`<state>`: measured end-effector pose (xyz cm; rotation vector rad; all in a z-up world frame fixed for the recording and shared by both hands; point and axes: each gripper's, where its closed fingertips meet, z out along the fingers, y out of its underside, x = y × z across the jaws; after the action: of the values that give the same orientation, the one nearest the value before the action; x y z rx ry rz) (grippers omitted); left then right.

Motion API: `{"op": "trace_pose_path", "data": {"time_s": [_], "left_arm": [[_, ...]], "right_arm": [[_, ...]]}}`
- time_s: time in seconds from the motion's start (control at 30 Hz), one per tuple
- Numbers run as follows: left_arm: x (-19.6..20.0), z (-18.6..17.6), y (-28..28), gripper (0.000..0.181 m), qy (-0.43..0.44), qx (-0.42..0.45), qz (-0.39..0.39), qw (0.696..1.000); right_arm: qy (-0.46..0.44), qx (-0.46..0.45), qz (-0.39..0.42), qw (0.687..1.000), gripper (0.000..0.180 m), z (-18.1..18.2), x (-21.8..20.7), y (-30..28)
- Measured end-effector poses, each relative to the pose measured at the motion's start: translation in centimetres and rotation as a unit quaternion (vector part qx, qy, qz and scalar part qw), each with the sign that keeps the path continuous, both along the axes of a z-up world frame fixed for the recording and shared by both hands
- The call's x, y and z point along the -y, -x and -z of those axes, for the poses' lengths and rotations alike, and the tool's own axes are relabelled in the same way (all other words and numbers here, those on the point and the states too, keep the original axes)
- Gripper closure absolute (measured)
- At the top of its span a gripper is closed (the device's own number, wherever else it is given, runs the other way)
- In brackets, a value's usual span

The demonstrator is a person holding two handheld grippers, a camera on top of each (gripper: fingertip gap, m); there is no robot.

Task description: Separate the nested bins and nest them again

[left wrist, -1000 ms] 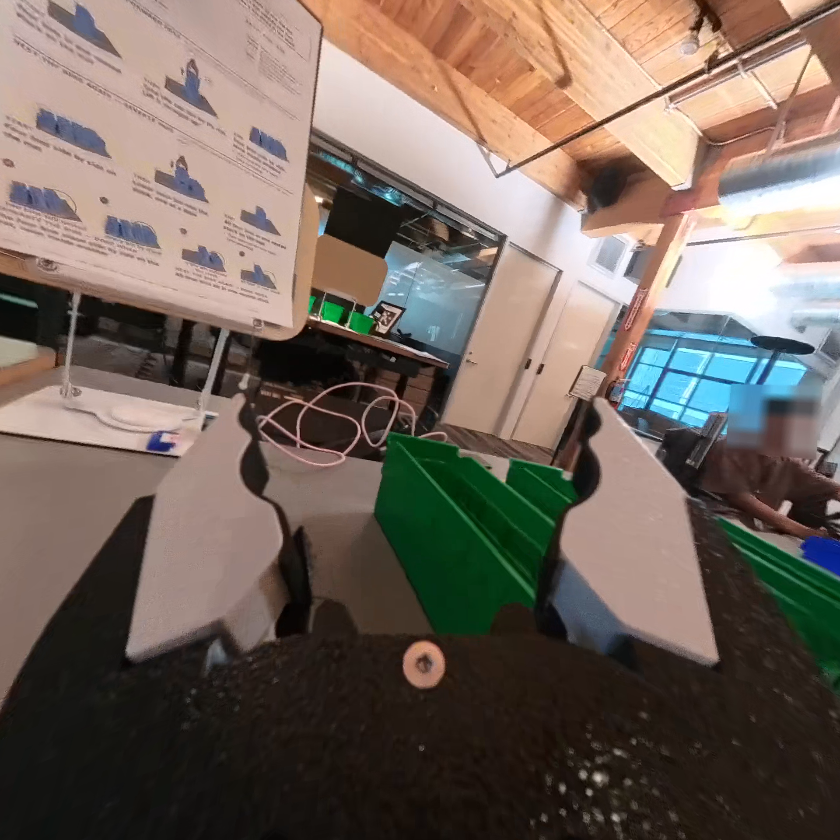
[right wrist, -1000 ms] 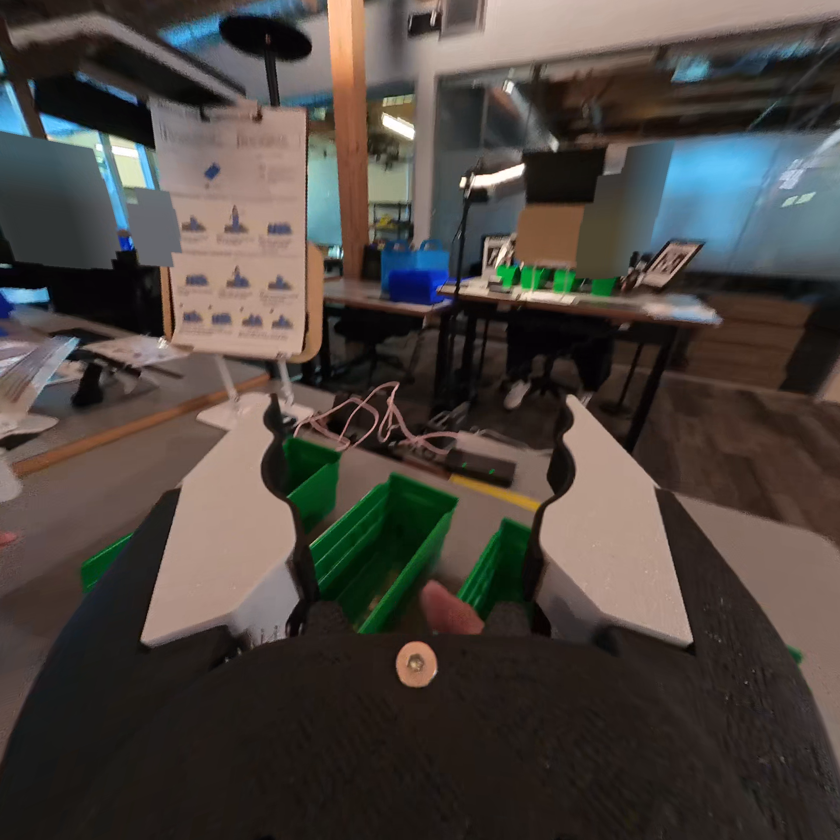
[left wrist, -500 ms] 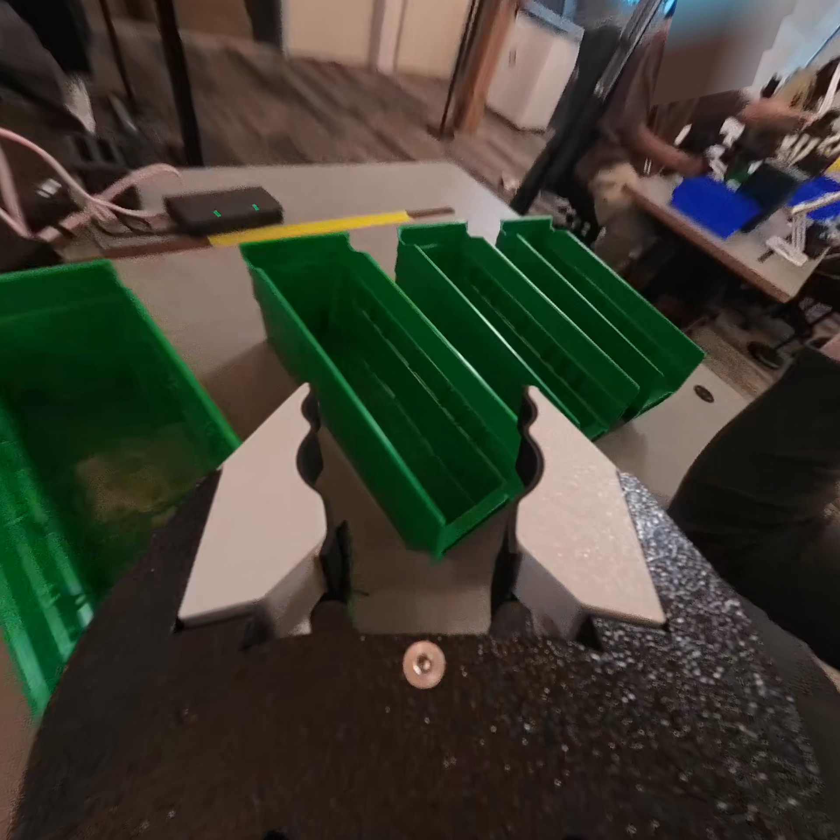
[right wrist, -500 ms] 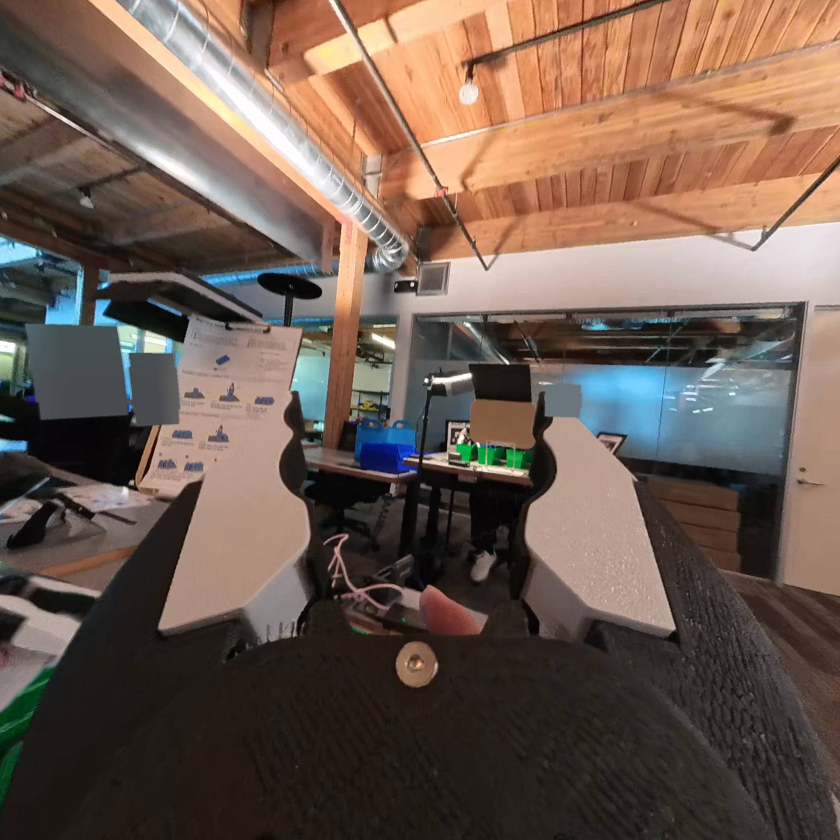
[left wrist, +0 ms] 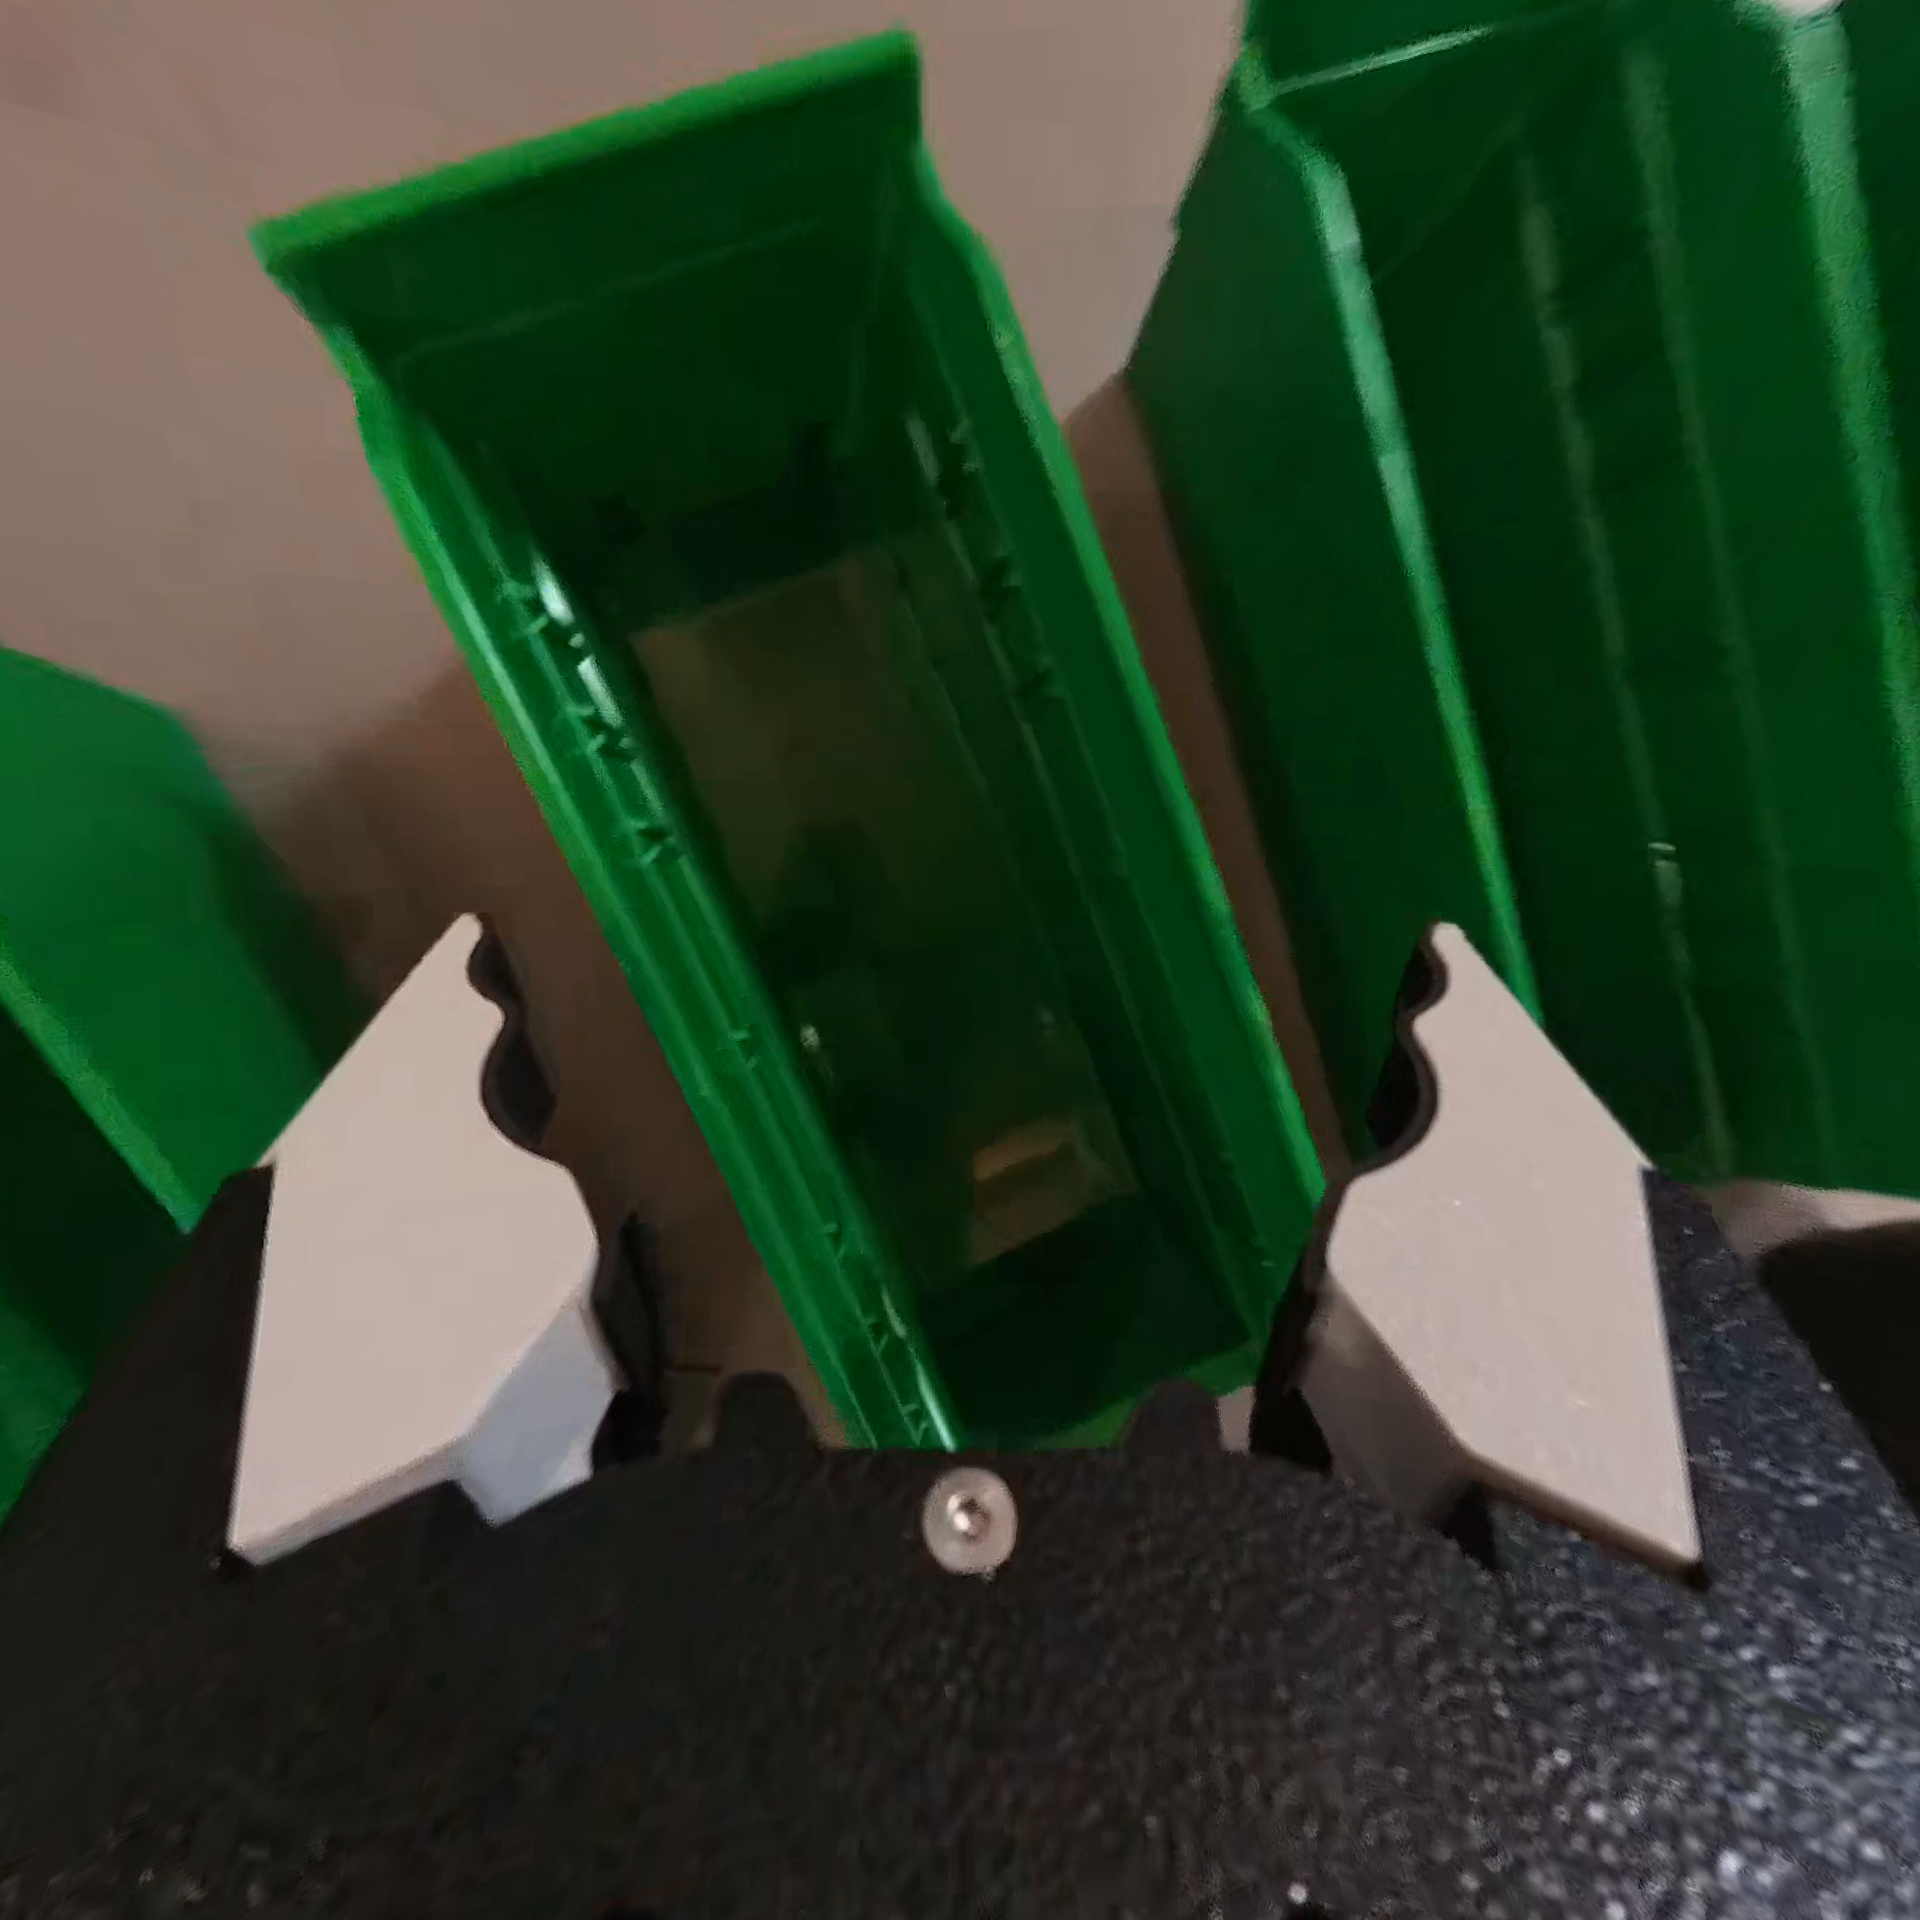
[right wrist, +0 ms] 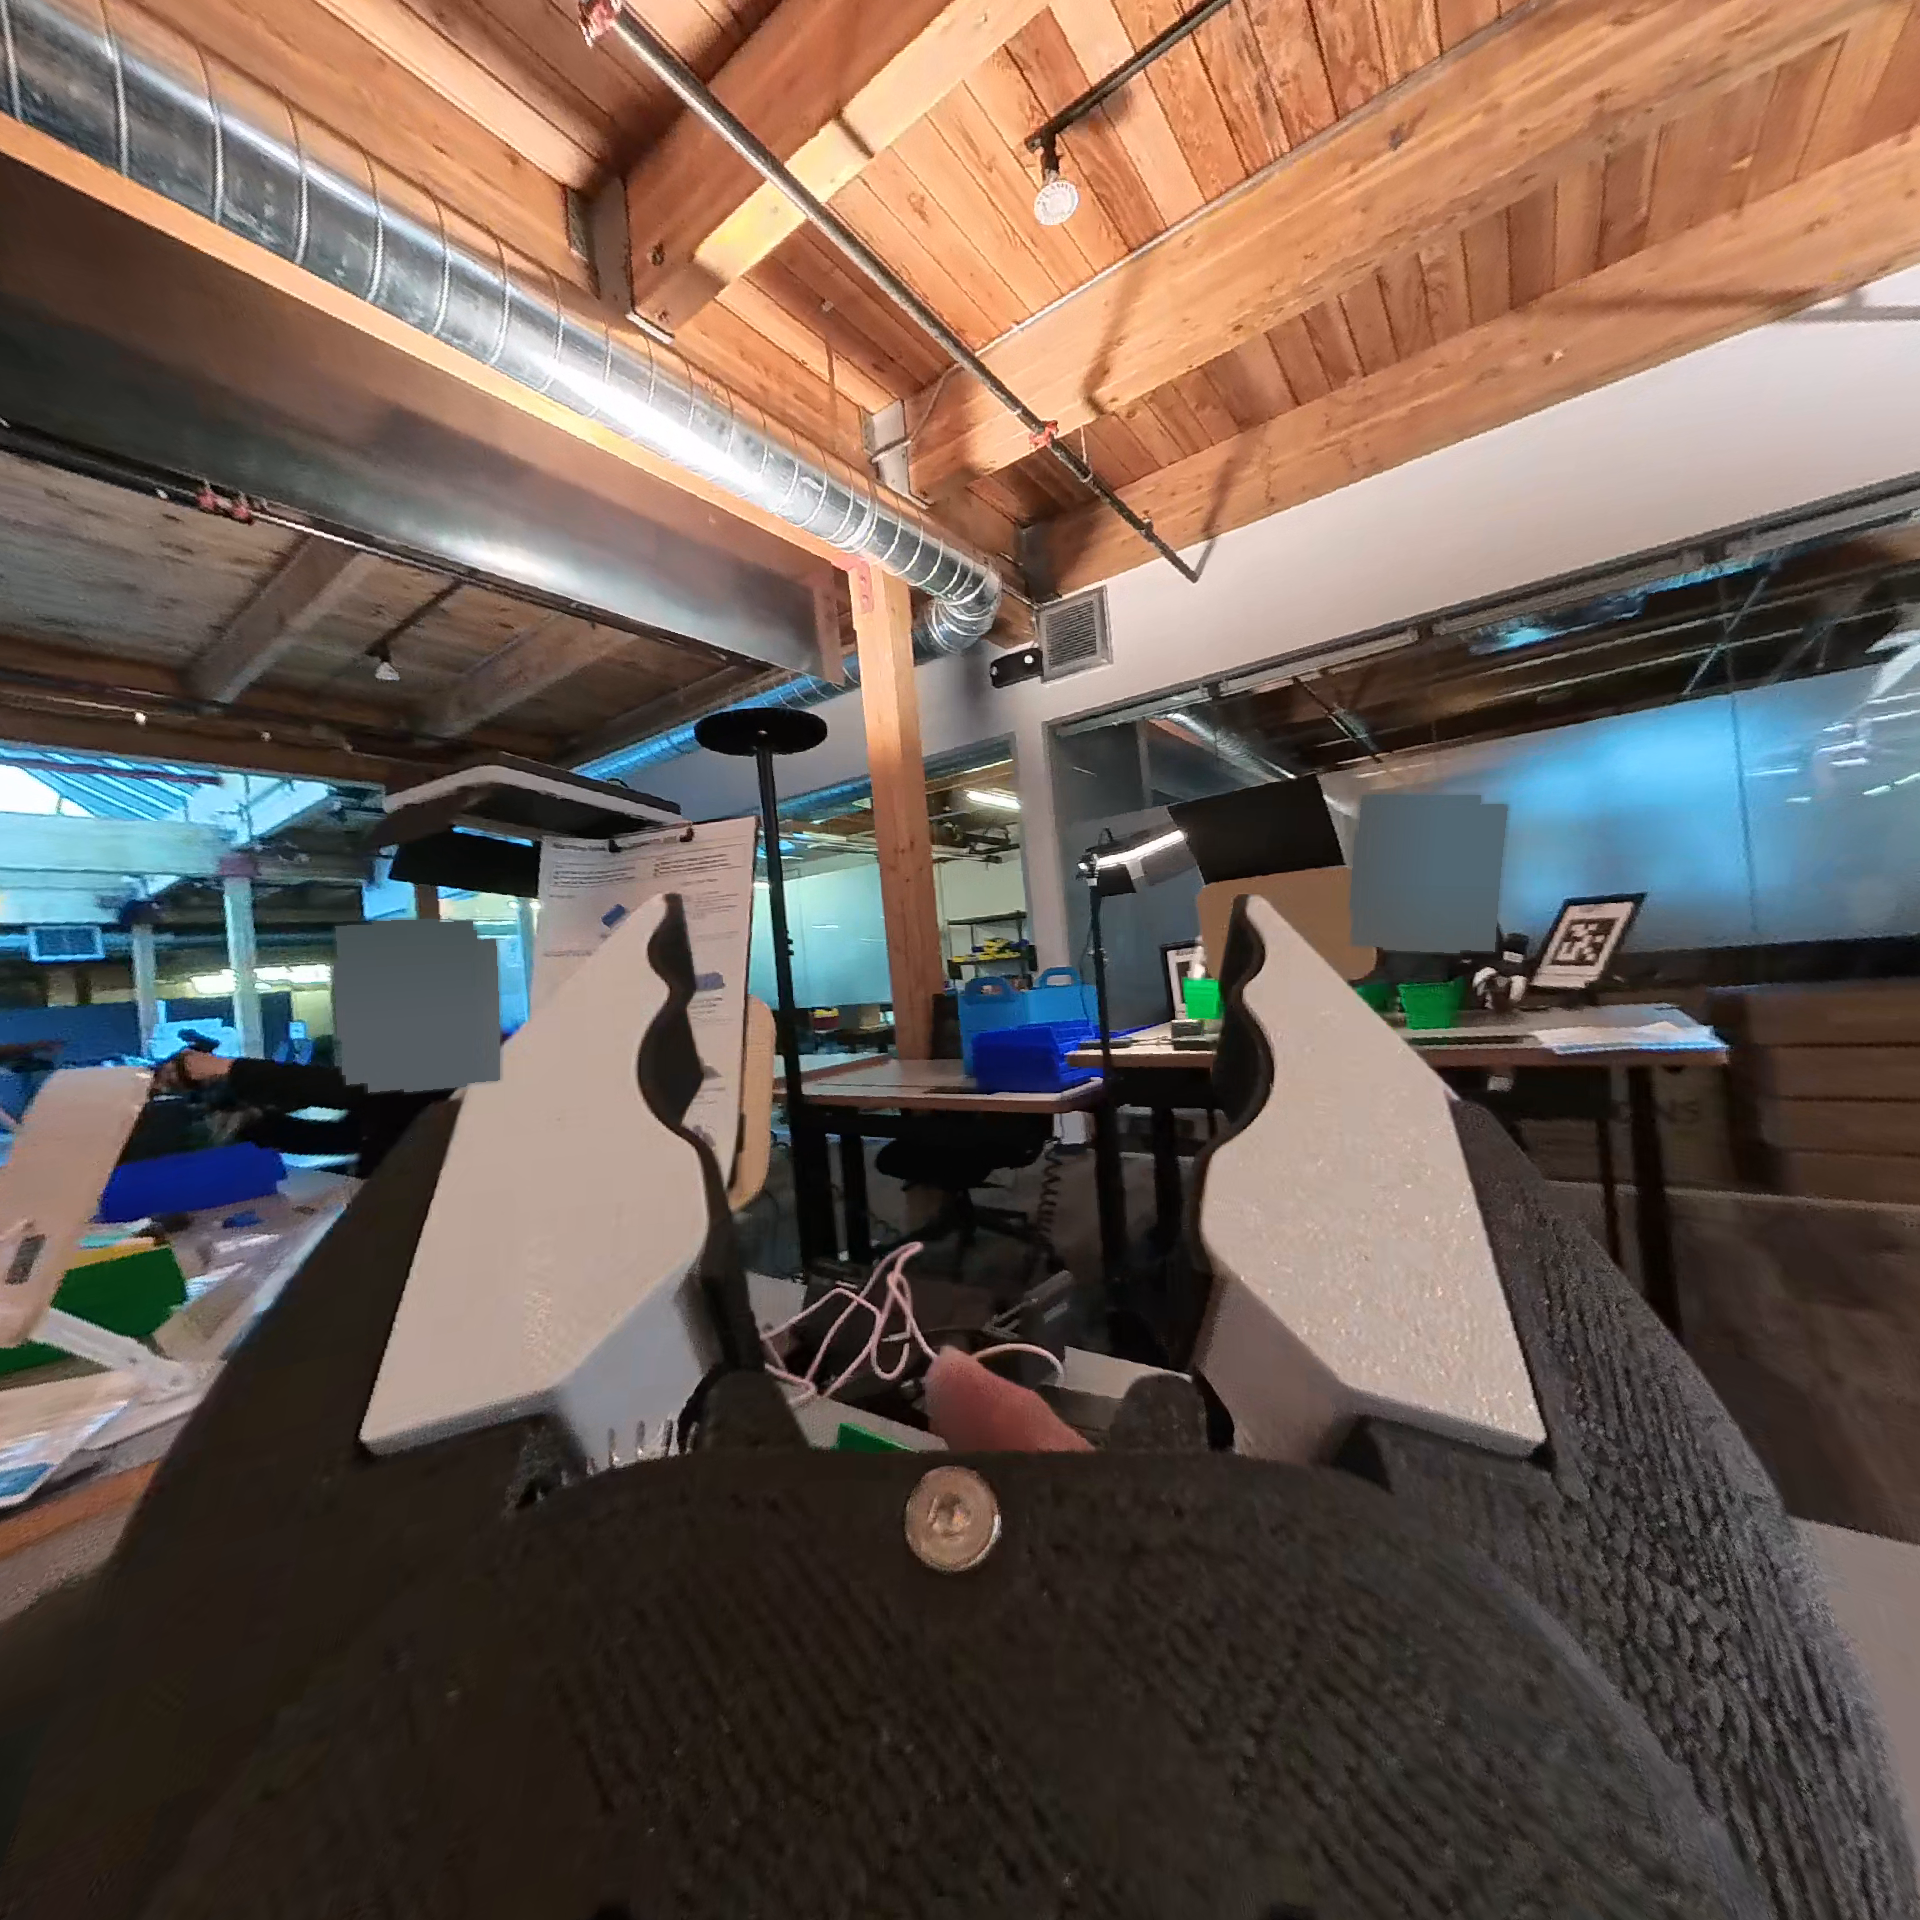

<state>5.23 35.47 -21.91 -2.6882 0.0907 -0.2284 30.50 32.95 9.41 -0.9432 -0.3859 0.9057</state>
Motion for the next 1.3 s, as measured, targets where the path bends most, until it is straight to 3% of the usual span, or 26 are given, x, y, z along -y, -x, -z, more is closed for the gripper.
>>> {"op": "trace_pose_path", "data": {"time_s": [0.27, 0.5, 0.7, 0.83, 1.0, 1.13, 1.3], "left_arm": [[1.7, 4.9, -0.2, 0.021, 0.141, -0.029, -0.035, 0.989], [0.8, 3.8, -0.5, 0.058, 0.150, 0.029, -0.002, 0.988], [-0.1, 0.3, -1.2, 0.068, 0.116, 0.126, 0.034, 0.985], [0.6, -5.3, 0.5, 0.065, 0.081, 0.137, 0.038, 0.986], [2.7, -10.0, 7.2, 0.065, 0.058, 0.099, -0.026, 0.993], [5.5, -10.9, 12.3, 0.066, 0.056, 0.062, -0.081, 0.993], [7.8, -9.1, 15.4, 0.069, 0.074, 0.076, -0.120, 0.987]], "right_arm": [[-0.008, -0.026, -0.041, 0.999, 0.078, -0.5, 0.9, -0.7], [-0.008, -0.035, -0.069, 0.997, 0.078, -0.5, 1.0, -0.5], [-0.007, -0.037, -0.066, 0.997, 0.078, -0.5, 0.9, -0.9], [-0.007, -0.038, -0.063, 0.997, 0.078, -0.5, 0.6, -1.1], [-0.004, -0.035, -0.065, 0.997, 0.078, -0.2, 0.1, -1.3], [0.003, -0.044, -0.068, 0.997, 0.078, -0.1, -0.2, -1.6], [0.008, -0.046, -0.068, 0.997, 0.077, 0.0, -0.4, -1.6]]}}
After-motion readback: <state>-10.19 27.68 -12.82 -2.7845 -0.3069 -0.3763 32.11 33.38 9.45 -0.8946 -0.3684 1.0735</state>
